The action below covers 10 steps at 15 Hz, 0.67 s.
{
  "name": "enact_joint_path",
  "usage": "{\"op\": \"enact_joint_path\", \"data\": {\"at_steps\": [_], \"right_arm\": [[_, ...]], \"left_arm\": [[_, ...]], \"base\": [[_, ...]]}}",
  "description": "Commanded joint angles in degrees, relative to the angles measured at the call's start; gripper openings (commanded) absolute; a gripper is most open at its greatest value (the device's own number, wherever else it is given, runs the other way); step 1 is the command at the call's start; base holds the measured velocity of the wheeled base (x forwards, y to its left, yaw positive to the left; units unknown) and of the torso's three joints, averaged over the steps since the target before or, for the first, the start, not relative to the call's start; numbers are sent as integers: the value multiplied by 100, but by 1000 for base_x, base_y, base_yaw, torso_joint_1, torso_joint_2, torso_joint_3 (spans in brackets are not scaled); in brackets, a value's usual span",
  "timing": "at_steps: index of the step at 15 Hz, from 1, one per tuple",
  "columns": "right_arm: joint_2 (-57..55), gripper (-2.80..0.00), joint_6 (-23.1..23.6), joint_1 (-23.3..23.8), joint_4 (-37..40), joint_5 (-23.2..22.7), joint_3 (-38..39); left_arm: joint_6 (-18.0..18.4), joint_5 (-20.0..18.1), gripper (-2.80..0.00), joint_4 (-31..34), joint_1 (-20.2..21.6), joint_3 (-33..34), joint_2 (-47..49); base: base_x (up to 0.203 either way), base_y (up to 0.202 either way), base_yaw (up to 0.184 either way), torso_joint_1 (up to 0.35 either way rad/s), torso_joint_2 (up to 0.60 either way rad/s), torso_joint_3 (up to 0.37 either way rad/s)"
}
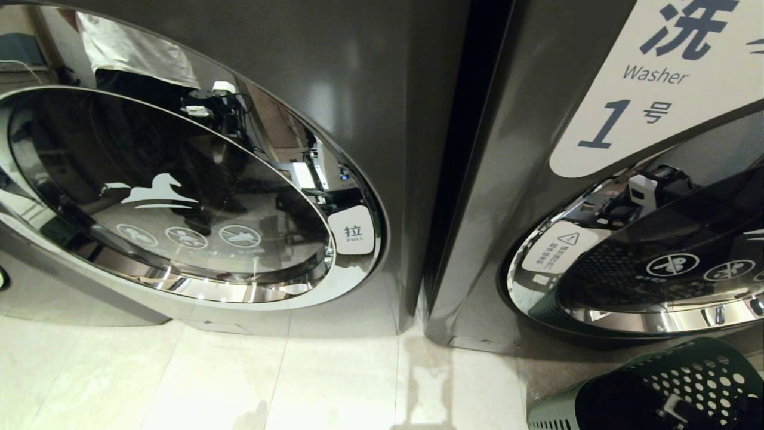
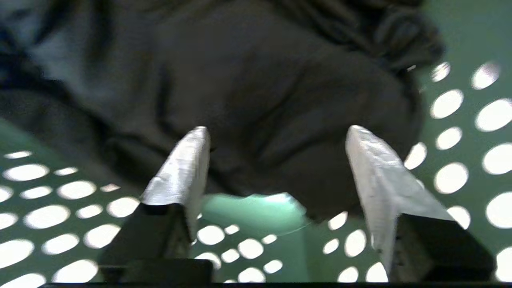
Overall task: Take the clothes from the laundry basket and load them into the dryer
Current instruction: Take the clothes out of the basket
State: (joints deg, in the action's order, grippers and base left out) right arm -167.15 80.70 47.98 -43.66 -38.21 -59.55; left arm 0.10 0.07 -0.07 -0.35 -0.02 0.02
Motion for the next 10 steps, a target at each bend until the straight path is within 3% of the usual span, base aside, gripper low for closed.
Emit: {"op": "enact_joint_path", "data": {"at_steps": [1, 4, 10], "right_arm": [[-204, 0, 43, -77, -158, -28, -204], [-481, 0, 35, -218, -513, -55, -489], [-865, 0, -212, -307, -452, -205, -1171]], "left_arm": [[-1, 1, -280, -1, 0, -6, -2], [-1, 1, -280, -1, 0, 0, -2], [-1, 1, -280, -1, 0, -1, -2]], "base": [[0, 0, 0, 0, 0, 0], [0, 0, 0, 0, 0, 0], [0, 0, 0, 0, 0, 0]]}}
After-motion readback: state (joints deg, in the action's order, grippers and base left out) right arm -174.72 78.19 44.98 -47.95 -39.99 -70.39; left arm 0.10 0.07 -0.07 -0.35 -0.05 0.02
